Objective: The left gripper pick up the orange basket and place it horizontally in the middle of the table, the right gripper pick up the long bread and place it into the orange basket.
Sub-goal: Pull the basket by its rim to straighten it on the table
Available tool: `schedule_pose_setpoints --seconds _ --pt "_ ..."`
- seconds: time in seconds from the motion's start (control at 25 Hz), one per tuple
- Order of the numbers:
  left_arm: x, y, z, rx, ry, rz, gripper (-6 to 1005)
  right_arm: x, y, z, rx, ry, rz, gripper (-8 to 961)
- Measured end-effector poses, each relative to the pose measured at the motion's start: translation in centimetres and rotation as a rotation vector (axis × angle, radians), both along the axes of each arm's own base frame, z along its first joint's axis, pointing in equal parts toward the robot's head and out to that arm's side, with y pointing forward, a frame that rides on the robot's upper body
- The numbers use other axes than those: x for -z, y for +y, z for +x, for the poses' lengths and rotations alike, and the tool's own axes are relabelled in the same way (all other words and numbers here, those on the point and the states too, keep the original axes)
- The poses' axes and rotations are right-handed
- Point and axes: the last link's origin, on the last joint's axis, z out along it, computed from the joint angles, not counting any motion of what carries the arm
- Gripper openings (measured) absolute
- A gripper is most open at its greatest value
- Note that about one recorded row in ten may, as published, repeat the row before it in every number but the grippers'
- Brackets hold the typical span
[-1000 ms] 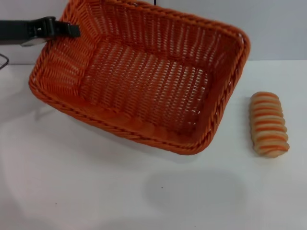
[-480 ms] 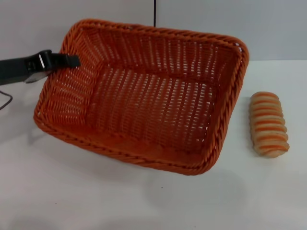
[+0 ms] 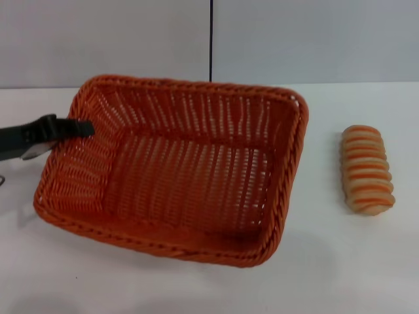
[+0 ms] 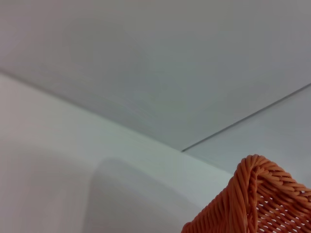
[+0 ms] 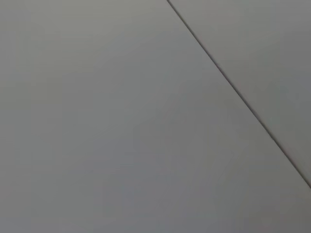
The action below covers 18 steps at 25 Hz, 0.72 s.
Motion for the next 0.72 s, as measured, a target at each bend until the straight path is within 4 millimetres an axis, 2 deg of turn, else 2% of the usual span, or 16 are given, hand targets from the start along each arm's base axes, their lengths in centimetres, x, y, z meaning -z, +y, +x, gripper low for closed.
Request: schedule_pose_setpoints --seconds 0.24,0.72 --pt "0.5 -1.0 -0.4 -0.001 -0.002 -0.028 209 0.4 1.0 -0.1 0.010 -0.001 -0.030 757" --pt "1.3 -1.3 0.0 0.017 -0.021 -0.057 220 0.2 0.9 0.0 0.013 0.005 -0.019 757"
